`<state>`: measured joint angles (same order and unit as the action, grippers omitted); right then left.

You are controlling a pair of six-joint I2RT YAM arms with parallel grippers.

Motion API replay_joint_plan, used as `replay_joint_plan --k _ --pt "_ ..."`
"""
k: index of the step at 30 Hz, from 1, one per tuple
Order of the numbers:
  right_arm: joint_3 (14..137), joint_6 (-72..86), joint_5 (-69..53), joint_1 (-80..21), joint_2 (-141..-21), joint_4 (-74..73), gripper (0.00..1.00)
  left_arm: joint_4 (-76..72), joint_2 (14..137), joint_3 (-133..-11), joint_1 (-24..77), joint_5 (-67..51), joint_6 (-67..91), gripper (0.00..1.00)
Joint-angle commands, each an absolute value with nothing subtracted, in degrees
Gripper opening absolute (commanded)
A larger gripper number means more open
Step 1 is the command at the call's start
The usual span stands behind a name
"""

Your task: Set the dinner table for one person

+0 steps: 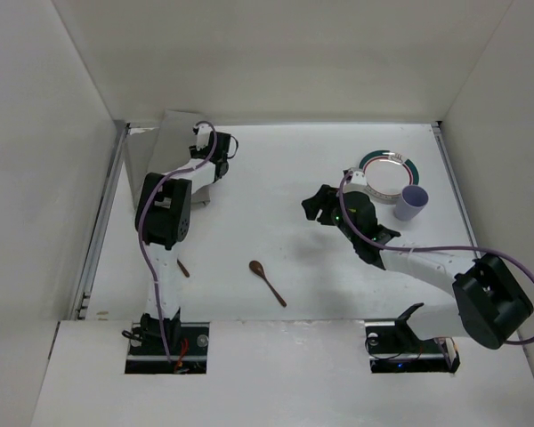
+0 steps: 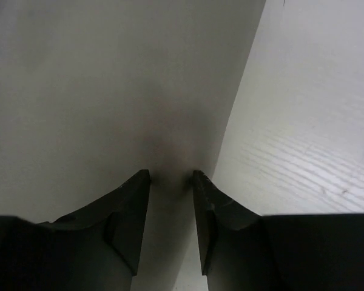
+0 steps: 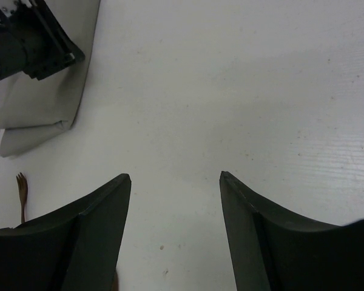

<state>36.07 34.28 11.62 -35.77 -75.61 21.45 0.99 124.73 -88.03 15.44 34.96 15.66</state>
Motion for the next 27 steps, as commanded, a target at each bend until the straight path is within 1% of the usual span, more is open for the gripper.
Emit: replay_joint_plan --k 1,3,5,6,8,12,21,24,26,27 --pt "38.2 33.4 11.2 -36.3 -75.1 24.5 0.66 5.3 125.2 -91.4 15.2 33.3 14.1 0.27" --pt "38.1 33.4 11.2 -36.3 -75.0 24.5 0.66 5.4 125.9 -91.0 15.4 31.6 15.1 0.16" --pt "38.1 33.5 11.3 -36.3 -74.9 24.6 0.66 5.4 126.3 -90.5 16.0 29.6 16.1 0.08" --pt "37.9 33.6 11.3 -36.3 -74.7 24.9 0.66 4.8 126.1 -89.8 16.6 28.5 16.7 0.05" --pt "37.6 33.6 11.3 -36.3 -74.4 25.3 0.66 2.4 124.9 -87.9 18.4 25.0 18.9 0.02" --pt "36.8 33.8 11.5 -36.3 -73.7 25.8 0.66 -0.9 123.8 -86.9 23.8 19.0 21.9 0.01" --pt "36.6 34.0 11.8 -35.3 -73.7 25.2 0.66 -2.5 122.7 -86.8 35.1 13.6 27.1 0.03" --pt "36.2 33.8 11.9 -35.0 -73.2 25.3 0.62 -2.7 121.7 -86.1 37.1 13.2 31.1 0.1" --pt "36.0 33.7 11.8 -35.0 -72.6 25.5 0.57 -3.1 118.9 -84.6 37.5 12.4 34.4 0.18" --pt "35.9 33.5 11.8 -35.0 -72.2 25.6 0.52 -3.9 116.5 -83.0 37.4 12.6 35.8 0.25"
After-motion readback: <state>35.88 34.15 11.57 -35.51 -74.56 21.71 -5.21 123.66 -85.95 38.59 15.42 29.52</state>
